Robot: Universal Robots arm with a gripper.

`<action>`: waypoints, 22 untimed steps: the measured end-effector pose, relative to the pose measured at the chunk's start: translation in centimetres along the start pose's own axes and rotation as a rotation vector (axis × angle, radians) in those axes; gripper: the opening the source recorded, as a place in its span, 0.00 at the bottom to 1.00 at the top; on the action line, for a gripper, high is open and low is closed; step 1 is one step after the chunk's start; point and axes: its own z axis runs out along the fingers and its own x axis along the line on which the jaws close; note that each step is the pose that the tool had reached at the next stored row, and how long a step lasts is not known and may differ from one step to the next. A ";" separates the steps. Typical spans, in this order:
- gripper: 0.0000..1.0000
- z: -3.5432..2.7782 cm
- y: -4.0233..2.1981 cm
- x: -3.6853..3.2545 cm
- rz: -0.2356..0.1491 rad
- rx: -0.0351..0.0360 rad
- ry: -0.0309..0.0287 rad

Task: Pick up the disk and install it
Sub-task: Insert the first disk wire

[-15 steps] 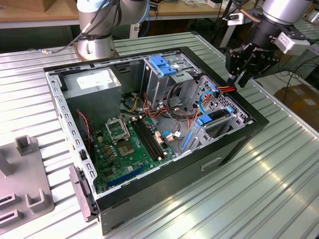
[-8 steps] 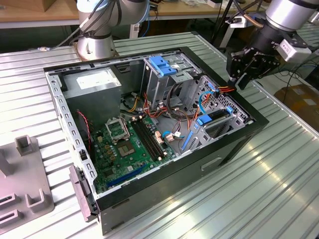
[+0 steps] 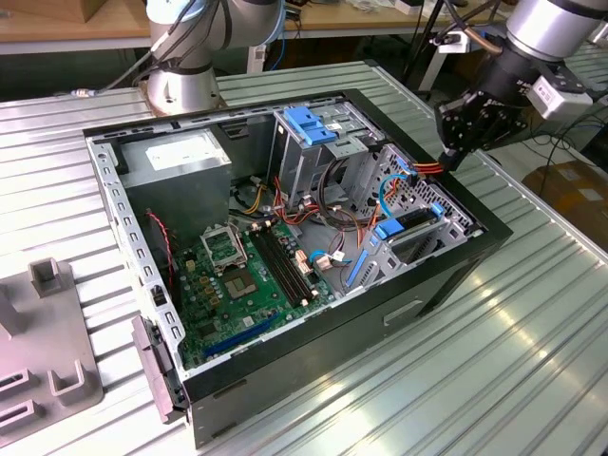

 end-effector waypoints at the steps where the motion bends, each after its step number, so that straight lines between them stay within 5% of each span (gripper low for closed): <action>1: 0.16 -0.27 -0.02 0.00 0.000 0.0000 0.0000; 9: 0.16 -0.59 -0.03 -0.02 0.010 -0.0003 0.0007; 16: 0.16 -0.50 0.28 -0.79 0.031 -0.0002 0.0021; 22: 0.16 -0.24 0.34 -0.91 0.157 -0.0015 0.0111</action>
